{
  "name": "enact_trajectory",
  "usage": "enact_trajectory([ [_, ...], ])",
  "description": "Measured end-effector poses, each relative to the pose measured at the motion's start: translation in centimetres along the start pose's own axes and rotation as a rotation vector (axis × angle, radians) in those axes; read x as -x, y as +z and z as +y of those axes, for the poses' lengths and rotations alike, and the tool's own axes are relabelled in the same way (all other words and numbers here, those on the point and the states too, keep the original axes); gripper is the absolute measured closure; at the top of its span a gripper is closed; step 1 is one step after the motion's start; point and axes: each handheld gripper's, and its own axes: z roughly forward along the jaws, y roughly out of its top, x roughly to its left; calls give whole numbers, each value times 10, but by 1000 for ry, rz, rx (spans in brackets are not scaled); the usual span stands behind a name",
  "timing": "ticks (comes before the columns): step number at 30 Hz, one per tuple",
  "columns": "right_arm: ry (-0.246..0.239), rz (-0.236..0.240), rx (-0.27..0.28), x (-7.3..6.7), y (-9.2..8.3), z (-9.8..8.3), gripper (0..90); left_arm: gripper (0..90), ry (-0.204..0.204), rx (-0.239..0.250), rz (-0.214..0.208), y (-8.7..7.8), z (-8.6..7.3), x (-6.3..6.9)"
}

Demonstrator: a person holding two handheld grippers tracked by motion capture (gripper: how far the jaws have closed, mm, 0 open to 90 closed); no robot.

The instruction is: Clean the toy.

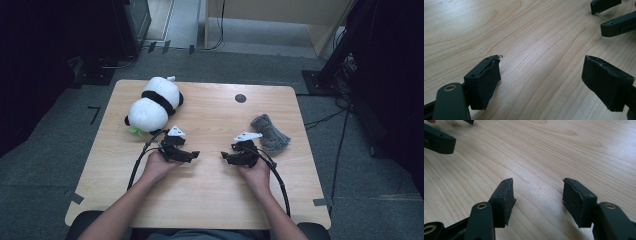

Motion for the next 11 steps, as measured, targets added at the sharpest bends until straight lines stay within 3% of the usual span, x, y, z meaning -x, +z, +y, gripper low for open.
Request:
enact_trajectory([
  [11, -6, 2, 25, 1, 0, -4, 418, 154, -18, 0, -4, 0, 0, -4],
])
